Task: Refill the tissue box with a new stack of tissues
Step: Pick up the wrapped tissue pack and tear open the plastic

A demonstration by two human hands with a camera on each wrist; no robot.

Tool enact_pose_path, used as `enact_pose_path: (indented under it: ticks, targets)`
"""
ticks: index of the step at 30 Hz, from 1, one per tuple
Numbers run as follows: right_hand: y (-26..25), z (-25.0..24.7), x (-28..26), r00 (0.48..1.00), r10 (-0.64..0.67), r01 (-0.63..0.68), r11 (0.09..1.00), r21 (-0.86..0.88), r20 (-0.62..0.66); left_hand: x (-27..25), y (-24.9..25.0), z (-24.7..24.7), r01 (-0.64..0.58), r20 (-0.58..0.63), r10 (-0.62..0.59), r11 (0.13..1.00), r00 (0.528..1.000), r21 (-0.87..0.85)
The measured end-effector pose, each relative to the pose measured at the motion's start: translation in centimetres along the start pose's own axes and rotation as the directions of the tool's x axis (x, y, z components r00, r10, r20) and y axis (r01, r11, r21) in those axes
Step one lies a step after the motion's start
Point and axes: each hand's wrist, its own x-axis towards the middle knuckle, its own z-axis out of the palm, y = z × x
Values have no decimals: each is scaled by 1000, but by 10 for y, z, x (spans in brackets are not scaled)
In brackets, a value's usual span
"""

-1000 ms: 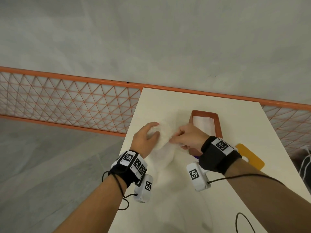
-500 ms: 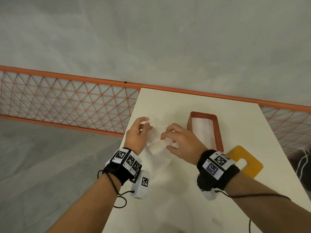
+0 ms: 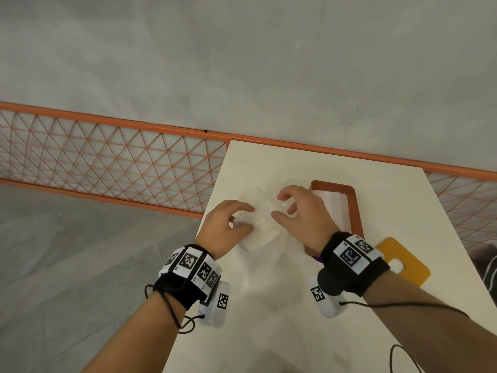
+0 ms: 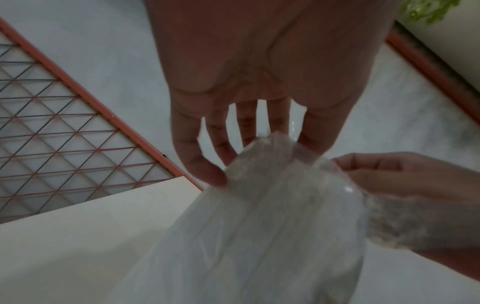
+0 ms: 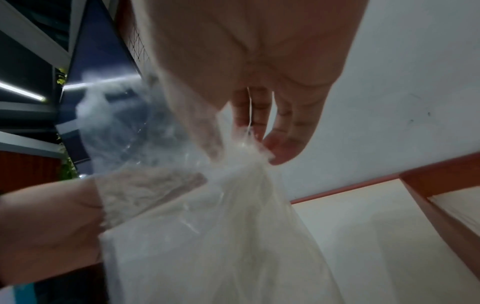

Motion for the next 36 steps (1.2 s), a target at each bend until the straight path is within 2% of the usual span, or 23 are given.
enact_pose_path:
  ticks: [3,8,12,15,18,21,24,26,28,31,33,35,36]
  targets:
    - [1,-3,7,997,16,-13,999,37,-81,-3,2,-8,9,55,-11,999,998,47]
    - [5,-18,14,979,152,-114,961,251,-137,-10,-3,-18,-9,57,3,994,998,107]
    - [6,-21,16,988,32,-25,999,48,-151,-15,-6,-20,-12,-50,18,993,999,114]
    - [0,-20,11,992,-83,72,991,-109,-99,-17,-5,-20,-29,-55,33,997,998,70]
    - [-7,-20,6,983,-175,182,975,-129,64,-17,-5,-22,-11,-20,10,999,1000,-37]
    - [-13,-22,1,922,-259,301,947,-112,288,-16,-5,-23,-25,22,26,999,999,-46]
    - [-14,-22,-1,874,-246,324,937,-127,418,-15,-1,-24,16,74,-17,1000,997,9]
    - [-13,-22,0,873,-222,317,935,-158,435,-13,0,-26,20,110,-25,999,994,50]
    - [-12,-23,0,879,-203,308,933,-188,431,-13,-1,-30,-43,125,31,995,992,92]
    - [-8,-22,0,881,-186,298,933,-203,434,-15,-3,-34,-69,103,68,998,992,1]
    - [-7,-20,0,885,-174,283,938,-201,432,-18,-2,-33,8,104,5,992,995,-125]
    - [-6,-20,0,892,-169,269,944,-191,420,-19,-2,-32,156,109,-128,941,986,-301]
    - [-5,-20,0,893,-168,266,946,-188,416,-18,-4,-31,190,99,-166,915,981,-355]
